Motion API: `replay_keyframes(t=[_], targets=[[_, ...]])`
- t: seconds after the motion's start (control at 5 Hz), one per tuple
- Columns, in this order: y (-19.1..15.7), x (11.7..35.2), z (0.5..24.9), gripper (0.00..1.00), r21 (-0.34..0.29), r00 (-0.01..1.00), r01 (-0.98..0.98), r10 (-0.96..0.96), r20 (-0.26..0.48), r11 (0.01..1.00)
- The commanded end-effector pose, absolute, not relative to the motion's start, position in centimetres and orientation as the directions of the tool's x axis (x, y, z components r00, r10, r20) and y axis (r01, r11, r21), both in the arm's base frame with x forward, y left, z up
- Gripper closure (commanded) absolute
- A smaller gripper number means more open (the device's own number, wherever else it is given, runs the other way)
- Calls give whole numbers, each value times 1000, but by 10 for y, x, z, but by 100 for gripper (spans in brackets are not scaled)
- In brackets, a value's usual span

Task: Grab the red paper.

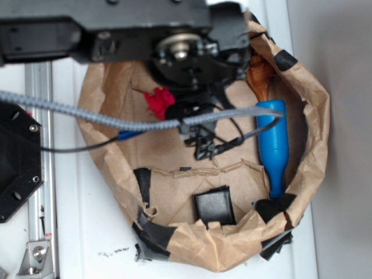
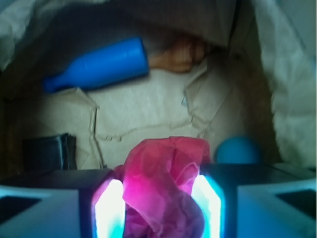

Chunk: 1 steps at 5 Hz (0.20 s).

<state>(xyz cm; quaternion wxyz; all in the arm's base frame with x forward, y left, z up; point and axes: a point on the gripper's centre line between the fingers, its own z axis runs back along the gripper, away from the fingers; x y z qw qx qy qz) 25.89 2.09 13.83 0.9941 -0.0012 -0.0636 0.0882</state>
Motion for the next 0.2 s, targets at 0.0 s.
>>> replay_keyframes(t=[0.0], targets=[[17,265,139,100,51,955,-121,103,278,991]])
